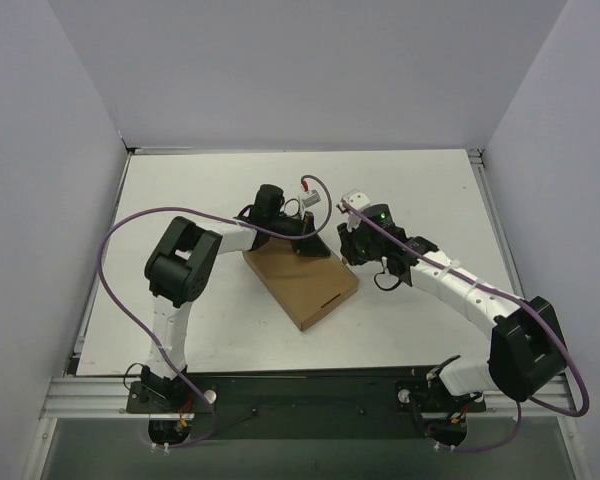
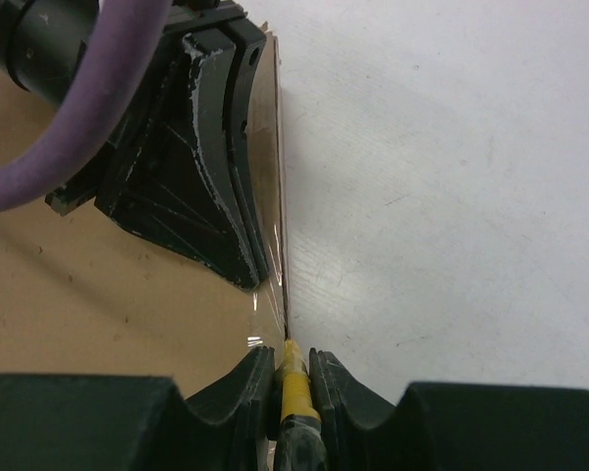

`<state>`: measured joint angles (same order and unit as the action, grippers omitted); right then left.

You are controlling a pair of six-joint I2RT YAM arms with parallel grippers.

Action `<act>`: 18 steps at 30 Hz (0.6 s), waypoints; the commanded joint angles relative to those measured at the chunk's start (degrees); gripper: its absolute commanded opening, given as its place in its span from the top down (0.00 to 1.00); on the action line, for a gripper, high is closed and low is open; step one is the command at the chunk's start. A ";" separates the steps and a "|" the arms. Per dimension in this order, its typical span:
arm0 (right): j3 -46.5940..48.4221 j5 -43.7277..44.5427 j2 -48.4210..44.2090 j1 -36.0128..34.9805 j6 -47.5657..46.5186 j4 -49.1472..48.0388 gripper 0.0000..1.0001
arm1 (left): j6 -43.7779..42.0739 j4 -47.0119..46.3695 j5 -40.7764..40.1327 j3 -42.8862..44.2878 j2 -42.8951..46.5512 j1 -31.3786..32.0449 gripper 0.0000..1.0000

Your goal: Unpack the express box

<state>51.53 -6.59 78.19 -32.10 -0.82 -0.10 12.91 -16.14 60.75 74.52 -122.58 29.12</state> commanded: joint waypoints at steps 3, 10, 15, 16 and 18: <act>-2.04 -0.44 -1.02 -0.33 -5.15 -0.17 1.00 | -2.80 3.05 -5.56 0.27 -3.19 -1.53 1.00; -2.05 -0.53 -3.48 -0.60 -5.69 8.00 1.00 | -2.71 2.96 -6.87 1.06 -4.06 -1.97 1.00; -1.96 -0.70 -5.15 -0.95 -4.63 15.38 1.00 | -2.18 2.61 -8.28 2.03 -5.03 -2.05 1.00; -1.96 -1.05 -5.85 -0.95 -4.63 16.17 1.00 | -2.01 2.43 -8.72 2.12 -5.03 -2.05 1.00; -1.87 -1.23 -6.38 -1.04 -4.80 18.46 1.00 | -1.66 1.47 -8.63 2.21 -5.38 -2.05 1.00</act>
<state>50.02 -7.25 74.72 -32.47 -5.72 9.37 13.41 -16.08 61.36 76.14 -123.92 28.80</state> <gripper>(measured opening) 0.187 0.022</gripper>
